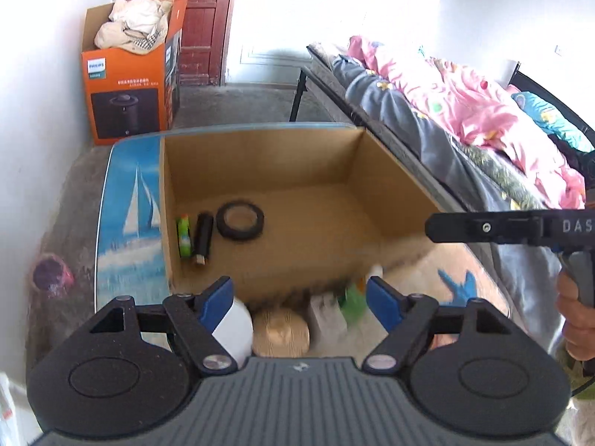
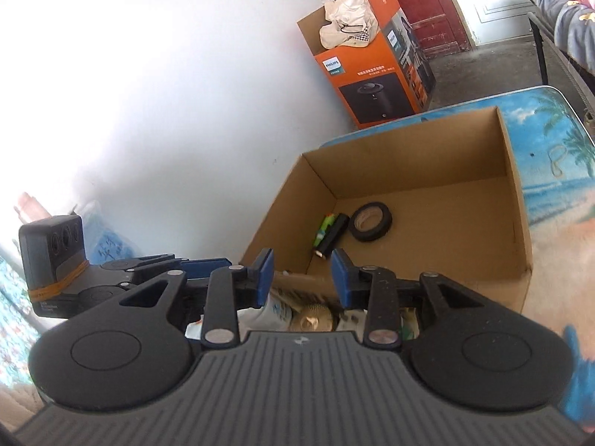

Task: Organize rigid objects
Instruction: 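Reach the right tool into the pink holder and close on the black object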

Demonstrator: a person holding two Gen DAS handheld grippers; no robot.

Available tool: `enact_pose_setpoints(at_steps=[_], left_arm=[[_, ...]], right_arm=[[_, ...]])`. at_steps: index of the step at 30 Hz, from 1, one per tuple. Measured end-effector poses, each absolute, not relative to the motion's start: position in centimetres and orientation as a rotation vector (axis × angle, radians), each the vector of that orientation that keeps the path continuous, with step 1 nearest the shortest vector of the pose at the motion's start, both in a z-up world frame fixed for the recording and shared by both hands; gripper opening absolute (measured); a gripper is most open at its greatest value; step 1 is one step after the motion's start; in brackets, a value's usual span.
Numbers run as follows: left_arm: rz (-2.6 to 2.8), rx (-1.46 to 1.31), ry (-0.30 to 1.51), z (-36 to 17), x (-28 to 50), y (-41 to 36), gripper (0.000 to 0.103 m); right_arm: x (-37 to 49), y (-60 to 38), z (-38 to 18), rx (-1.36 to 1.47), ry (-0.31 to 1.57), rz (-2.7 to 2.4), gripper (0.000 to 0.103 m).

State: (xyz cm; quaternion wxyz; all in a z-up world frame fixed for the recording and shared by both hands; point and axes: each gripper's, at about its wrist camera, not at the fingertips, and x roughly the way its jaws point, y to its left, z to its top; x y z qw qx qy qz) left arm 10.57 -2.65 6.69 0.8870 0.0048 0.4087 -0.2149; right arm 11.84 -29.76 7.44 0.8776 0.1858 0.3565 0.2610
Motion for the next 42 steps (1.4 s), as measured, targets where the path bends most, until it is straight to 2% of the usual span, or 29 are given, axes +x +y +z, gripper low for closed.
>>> enact_pose_setpoints(at_steps=[2, 5, 9, 13, 19, 22, 24, 29, 42], left_arm=[[-0.424, 0.026, 0.863, 5.2, 8.9, -3.0, 0.080], [-0.391, 0.133, 0.786, 4.3, 5.9, -3.8, 0.081], [-0.402, 0.181, 0.806, 2.2, 3.8, -4.8, 0.074], [-0.398, 0.214, 0.811, 1.1, 3.1, -4.7, 0.073], [-0.442, 0.198, 0.826, 0.4, 3.1, -4.1, 0.067], [-0.470, 0.204, 0.864, -1.1, 2.9, -4.8, 0.057], [-0.465, 0.209, 0.881, -2.2, 3.1, -5.2, 0.043], [-0.460, 0.215, 0.911, -4.0, 4.3, -5.7, 0.035], [-0.476, 0.199, 0.913, -4.7, 5.5, -5.5, 0.037]], right_arm=[[10.6, -28.9, 4.8, 0.373, 0.771, 0.508, 0.033], [9.6, -27.1, 1.4, 0.364, 0.830, 0.508, 0.033], [9.9, -25.1, -2.2, 0.430, 0.928, 0.521, 0.032], [10.3, -24.4, -3.3, 0.473, 0.957, 0.532, 0.032], [10.9, -23.6, -3.2, 0.507, 0.980, 0.549, 0.032], [11.0, -23.5, -3.9, 0.520, 1.022, 0.542, 0.031], [11.1, -23.1, -4.6, 0.503, 1.052, 0.528, 0.030], [11.5, -22.0, -5.5, 0.464, 1.112, 0.508, 0.029], [12.2, -19.5, -6.3, 0.383, 1.114, 0.479, 0.029]])
